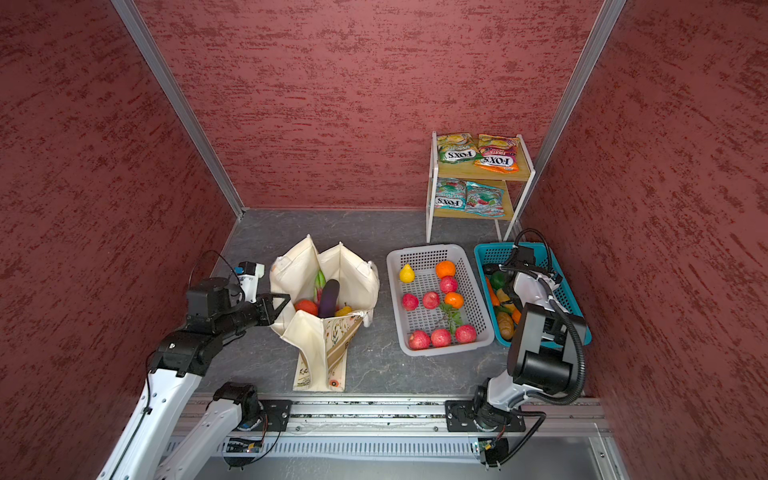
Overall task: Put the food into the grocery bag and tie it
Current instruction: 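Lower the right gripper onto the orange bell pepper and grasp it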
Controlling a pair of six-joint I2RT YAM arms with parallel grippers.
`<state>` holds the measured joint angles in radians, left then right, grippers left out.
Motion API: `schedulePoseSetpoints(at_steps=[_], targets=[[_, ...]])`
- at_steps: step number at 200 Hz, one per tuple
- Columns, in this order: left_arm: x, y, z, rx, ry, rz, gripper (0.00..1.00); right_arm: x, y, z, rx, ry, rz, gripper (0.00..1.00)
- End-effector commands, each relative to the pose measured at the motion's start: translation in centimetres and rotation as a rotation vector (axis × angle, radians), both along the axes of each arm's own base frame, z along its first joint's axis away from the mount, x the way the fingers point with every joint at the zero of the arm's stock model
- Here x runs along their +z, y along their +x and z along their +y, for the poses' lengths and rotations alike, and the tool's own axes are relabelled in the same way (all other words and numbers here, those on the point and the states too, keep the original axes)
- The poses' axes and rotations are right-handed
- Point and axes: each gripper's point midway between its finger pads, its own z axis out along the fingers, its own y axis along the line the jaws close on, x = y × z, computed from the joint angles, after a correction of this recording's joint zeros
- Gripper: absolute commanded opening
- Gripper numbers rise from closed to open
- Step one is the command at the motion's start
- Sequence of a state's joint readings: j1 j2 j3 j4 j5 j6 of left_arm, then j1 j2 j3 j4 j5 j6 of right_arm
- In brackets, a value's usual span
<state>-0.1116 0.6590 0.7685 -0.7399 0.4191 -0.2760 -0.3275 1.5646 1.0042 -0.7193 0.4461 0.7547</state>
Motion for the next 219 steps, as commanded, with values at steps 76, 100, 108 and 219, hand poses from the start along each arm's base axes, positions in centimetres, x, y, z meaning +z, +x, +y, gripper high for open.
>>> schedulePoseSetpoints(at_steps=[76, 100, 108, 219], targets=[[0.1, 0.1, -0.1, -0.007, -0.006, -0.019, 0.16, 0.5, -1.2, 1.2, 0.016, 0.031, -0.054, 0.67], [0.1, 0.1, 0.0, -0.006, -0.005, -0.019, 0.16, 1.8, -1.5, 1.3, 0.014, 0.024, -0.100, 0.62], [0.1, 0.1, -0.1, -0.006, -0.005, -0.018, 0.16, 2.4, -1.6, 1.5, 0.013, 0.020, -0.120, 0.61], [0.1, 0.2, 0.0, 0.000, -0.005, -0.017, 0.16, 8.4, -1.5, 4.4, 0.086, 0.083, -0.418, 0.49]])
